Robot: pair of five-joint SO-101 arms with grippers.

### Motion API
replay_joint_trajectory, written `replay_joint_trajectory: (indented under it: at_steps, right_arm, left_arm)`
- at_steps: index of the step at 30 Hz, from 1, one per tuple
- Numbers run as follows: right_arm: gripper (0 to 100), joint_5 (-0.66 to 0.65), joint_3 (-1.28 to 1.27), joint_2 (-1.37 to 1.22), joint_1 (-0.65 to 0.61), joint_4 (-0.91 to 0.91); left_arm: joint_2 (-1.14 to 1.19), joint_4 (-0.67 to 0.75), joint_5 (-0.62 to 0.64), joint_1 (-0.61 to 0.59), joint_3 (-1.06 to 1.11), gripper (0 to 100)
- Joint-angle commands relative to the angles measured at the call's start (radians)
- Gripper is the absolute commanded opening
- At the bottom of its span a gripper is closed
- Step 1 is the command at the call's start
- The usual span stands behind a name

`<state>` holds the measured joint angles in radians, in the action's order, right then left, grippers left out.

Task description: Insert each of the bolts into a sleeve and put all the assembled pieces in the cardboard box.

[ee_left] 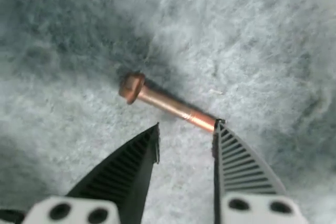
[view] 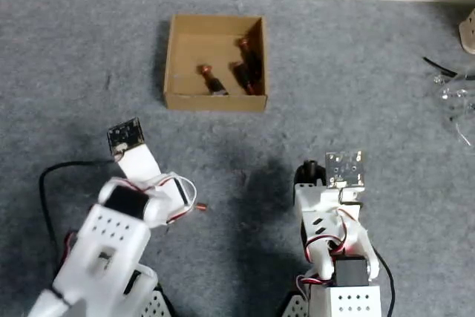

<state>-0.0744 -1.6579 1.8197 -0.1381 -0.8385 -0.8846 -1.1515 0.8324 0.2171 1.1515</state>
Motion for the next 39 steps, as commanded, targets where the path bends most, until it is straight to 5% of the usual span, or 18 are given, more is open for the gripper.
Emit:
replay_joint_trajectory:
  at_steps: [1,27,36,39]
  right_arm:
    - [0.5,0.003,0.010,0.018,-0.007,0.036]
    - [0.5,0.003,0.008,0.018,-0.033,0.036]
    - [0.5,0.003,0.008,0.018,-0.031,0.036]
    - [0.5,0.003,0.008,0.018,-0.031,0.036]
  left_arm:
    - [0.171,-0.012,0.034,-0.024,-0.130,17]
    - [0.659,0.097,0.187,-0.093,-0.260,25]
    - [0.711,0.117,0.183,-0.108,-0.262,0]
    - [0.714,0.114,0.181,-0.104,-0.262,1]
